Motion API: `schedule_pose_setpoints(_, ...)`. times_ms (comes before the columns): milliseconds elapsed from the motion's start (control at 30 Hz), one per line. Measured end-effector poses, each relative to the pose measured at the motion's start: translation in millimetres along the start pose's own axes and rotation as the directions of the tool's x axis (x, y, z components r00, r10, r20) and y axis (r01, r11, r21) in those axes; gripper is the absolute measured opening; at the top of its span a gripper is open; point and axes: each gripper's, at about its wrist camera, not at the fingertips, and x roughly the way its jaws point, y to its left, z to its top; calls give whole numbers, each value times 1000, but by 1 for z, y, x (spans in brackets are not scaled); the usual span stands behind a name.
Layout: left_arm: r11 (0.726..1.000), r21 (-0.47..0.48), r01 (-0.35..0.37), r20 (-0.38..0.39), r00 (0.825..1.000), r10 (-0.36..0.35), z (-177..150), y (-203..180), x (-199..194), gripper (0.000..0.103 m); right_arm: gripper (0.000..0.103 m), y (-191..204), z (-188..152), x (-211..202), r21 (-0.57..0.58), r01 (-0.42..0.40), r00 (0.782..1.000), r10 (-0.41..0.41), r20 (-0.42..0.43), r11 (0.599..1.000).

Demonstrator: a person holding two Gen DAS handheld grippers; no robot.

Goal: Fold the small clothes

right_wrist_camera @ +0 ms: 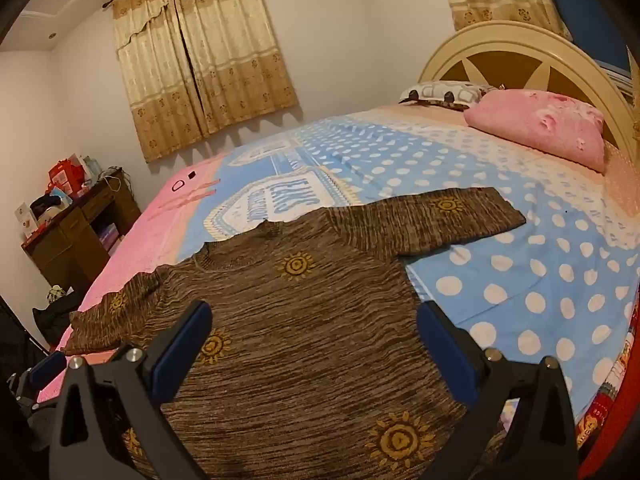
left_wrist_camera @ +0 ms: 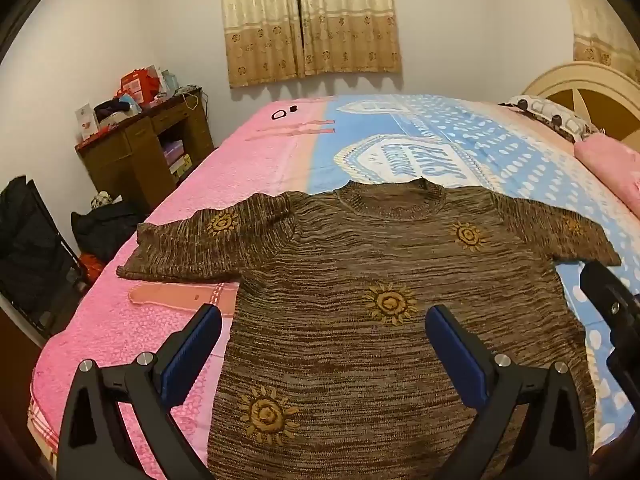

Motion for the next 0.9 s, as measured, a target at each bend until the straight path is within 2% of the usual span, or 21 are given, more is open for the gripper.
schedule_pose_setpoints(133,1000,0,10,-8,1000,-10,-1,6,0,102,103,-1,1,-2,-9,9,1000,-9,16,1000)
schedule_pose_setpoints(200,998,2,63,-11,998,-63,-7,0,-2,102,103,-2,1,-3,-15,13,1000,-13,28,1000)
schedule_pose_setpoints(267,997,-15,80,-50,995,-80,-4,1,3,102,103,4,4,-8,-19,12,1000,-11,24,1000)
schedule_pose_setpoints(400,998,-21,52,-53,997,-53,-6,0,6,102,103,4,-2,1,-21,9,1000,-9,2,1000)
schedule_pose_setpoints(900,999,-19,48,-43,998,-49,-7,5,4,102,103,5,-4,1,-26,11,1000,-11,-13,1000)
